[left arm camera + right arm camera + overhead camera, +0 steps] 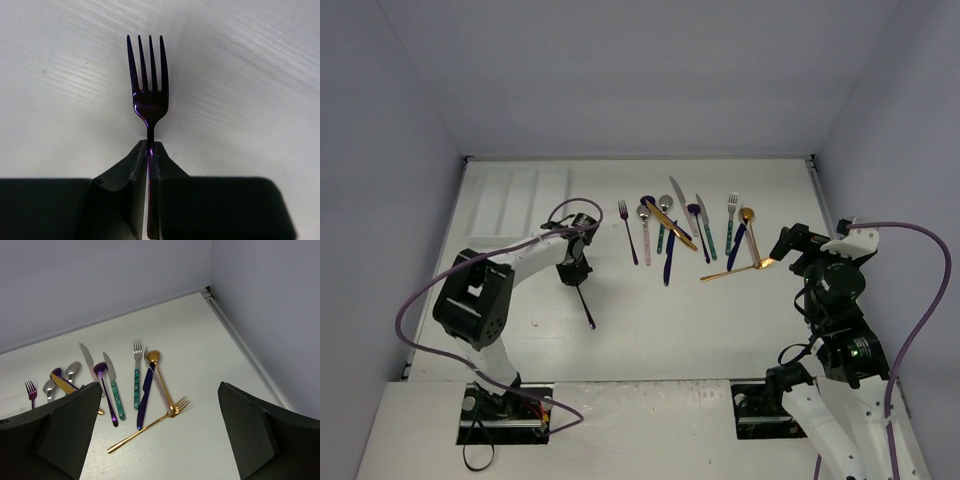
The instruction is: Sort the eating utensils into containers
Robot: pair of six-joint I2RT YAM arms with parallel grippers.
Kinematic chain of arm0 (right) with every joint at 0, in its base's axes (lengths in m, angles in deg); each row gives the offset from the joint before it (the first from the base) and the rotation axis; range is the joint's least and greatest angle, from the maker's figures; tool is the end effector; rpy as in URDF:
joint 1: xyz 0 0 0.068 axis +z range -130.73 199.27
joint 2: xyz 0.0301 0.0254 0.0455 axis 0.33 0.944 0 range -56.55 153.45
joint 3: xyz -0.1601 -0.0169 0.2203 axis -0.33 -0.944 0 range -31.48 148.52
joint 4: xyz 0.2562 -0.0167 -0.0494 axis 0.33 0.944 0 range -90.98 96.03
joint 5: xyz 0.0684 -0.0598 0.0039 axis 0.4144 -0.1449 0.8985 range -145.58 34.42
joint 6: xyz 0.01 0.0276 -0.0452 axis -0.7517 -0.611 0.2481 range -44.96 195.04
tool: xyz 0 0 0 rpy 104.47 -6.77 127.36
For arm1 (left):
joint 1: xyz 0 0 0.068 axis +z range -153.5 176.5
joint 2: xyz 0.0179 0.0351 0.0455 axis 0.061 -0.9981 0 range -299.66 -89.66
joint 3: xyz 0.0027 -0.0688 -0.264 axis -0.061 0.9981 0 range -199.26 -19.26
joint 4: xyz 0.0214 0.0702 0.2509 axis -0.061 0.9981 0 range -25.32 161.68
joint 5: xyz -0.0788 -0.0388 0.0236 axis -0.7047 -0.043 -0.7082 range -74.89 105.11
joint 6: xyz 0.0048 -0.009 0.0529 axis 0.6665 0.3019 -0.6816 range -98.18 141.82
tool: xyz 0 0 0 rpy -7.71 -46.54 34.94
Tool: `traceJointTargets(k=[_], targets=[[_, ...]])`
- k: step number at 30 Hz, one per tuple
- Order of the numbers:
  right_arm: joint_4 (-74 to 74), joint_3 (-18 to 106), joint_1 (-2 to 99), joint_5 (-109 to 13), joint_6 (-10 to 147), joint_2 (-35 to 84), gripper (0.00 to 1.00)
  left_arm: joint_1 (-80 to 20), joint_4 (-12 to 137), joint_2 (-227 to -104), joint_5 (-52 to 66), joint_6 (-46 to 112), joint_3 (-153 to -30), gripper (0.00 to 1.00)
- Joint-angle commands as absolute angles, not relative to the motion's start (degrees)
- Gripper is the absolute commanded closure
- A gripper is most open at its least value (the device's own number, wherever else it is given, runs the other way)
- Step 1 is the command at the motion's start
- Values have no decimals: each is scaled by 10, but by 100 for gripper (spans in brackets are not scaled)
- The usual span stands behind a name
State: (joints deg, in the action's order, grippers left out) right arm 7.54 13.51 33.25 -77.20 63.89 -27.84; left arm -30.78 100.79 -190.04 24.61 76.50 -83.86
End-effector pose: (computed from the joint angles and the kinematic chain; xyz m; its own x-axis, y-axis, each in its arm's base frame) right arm 0.1127 0.0146 0.3812 0.1539 0.2236 -0.9625 0.1019 0.9653 0.2405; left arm 0.3007 -0.1485 0.1749 -0.8200 -0.4826 -0.3077 -0.4542 0.8758 -0.1631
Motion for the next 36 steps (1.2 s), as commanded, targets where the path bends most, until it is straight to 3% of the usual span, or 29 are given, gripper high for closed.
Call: traceJointTargets(k=[1, 7, 11, 22, 30, 36], targets=[[46, 160, 336, -774, 634, -270, 0, -301, 1016, -1782, 264, 718, -861, 100], [49, 171, 336, -762, 636, -263, 0, -240, 1060, -1709, 279, 578, -929, 100], [49, 171, 336, -755, 643, -258, 0, -142, 1061, -1699, 258, 435, -993, 100], [50, 162, 338, -689, 651, -244, 0, -6, 965, -1889, 222, 113, -1218, 100], [52, 167, 343, -660, 669, -224, 0, 55, 938, -2056, 177, 85, -1369, 100], [53, 151, 343, -654, 668, -208, 0, 57, 910, -2142, 182, 88, -1375, 100]])
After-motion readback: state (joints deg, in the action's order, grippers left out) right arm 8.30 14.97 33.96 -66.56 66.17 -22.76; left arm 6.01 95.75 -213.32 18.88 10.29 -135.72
